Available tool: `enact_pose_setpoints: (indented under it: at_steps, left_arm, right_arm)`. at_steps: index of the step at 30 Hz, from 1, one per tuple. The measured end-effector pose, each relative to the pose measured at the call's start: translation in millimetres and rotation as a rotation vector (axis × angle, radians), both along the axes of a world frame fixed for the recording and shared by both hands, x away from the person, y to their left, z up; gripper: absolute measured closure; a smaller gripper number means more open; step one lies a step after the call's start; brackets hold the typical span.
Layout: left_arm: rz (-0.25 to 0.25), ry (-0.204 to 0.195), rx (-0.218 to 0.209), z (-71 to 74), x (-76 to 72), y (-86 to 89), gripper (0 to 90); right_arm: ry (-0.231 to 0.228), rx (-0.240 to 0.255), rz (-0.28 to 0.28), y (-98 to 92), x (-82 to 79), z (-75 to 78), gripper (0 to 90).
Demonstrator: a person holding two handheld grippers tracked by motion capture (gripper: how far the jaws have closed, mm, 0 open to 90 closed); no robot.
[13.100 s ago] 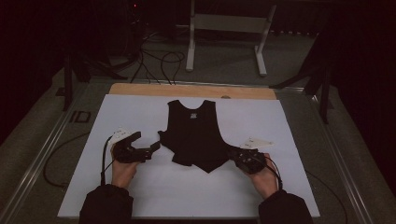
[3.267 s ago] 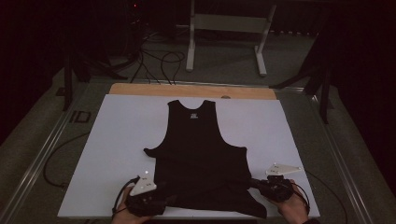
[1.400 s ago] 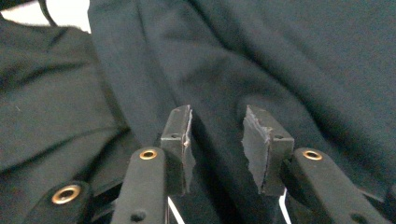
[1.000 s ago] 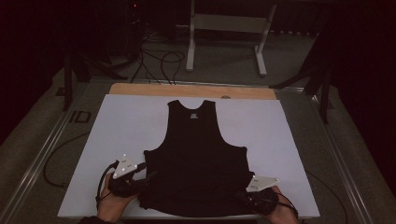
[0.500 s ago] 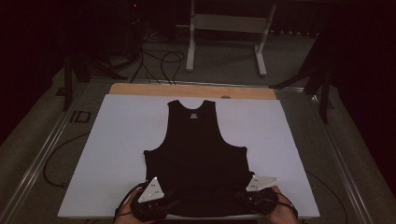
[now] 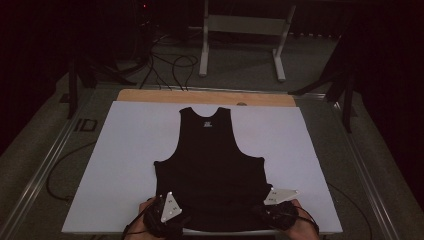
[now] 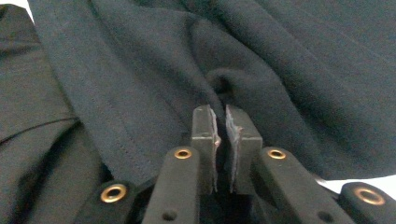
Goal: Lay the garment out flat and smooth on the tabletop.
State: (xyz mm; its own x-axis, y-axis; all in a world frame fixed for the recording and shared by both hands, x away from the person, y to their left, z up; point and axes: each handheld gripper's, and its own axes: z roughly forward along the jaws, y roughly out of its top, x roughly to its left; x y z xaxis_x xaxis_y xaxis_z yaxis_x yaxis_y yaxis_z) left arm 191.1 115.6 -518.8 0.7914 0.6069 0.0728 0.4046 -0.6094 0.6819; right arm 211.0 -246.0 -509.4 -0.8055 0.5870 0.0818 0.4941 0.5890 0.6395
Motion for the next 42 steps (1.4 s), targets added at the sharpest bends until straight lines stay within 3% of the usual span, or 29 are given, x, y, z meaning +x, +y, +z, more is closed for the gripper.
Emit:
enact_pose_setpoints:
  at_steps: [7,10,11,18,23,30,31,34,35,40,42]
  left_arm:
    - [0.020,0.007,-0.009,0.1,1.1,1.0,31.3]
    - [0.038,-0.005,0.005,1.6,1.7,2.6,42.7]
    - [0.042,-0.015,0.017,1.9,1.8,3.0,50.8]
    - [0.051,0.001,0.024,3.5,4.3,6.5,76.1]
    - [0.023,0.099,-0.030,8.4,7.0,14.2,83.6]
    - [-0.022,0.137,-0.102,17.4,-7.5,25.1,83.7]
    - [-0.028,0.149,-0.141,20.0,-12.6,30.9,83.7]
    - [-0.040,0.161,-0.188,22.5,-16.8,37.1,84.9]
    - [-0.063,0.188,-0.253,24.7,-20.0,43.5,84.7]
    - [-0.088,0.215,-0.283,25.5,-25.5,51.5,84.4]
    - [-0.111,0.229,-0.314,26.4,-25.9,54.2,81.5]
  right_arm:
    - [0.012,0.010,0.006,-0.4,0.4,-1.2,78.4]
    - [0.012,0.009,0.006,-0.3,0.5,-1.3,80.5]
    - [0.012,0.008,0.005,-0.2,0.5,-1.3,81.3]
    - [0.013,0.002,0.012,0.5,-0.2,-0.2,86.2]
    - [0.028,0.010,0.040,-1.4,-2.3,1.5,86.4]
    - [0.042,0.030,0.100,-5.4,-12.6,8.8,86.5]
    - [0.049,0.042,0.141,-7.6,-18.4,11.6,86.5]
    - [0.060,0.057,0.190,-10.6,-26.7,14.4,86.5]
    - [0.062,0.061,0.209,-12.1,-29.1,14.9,86.5]
    - [0.084,0.092,0.264,-21.6,-37.4,18.9,86.1]
    - [0.088,0.089,0.289,-24.0,-38.8,20.0,84.1]
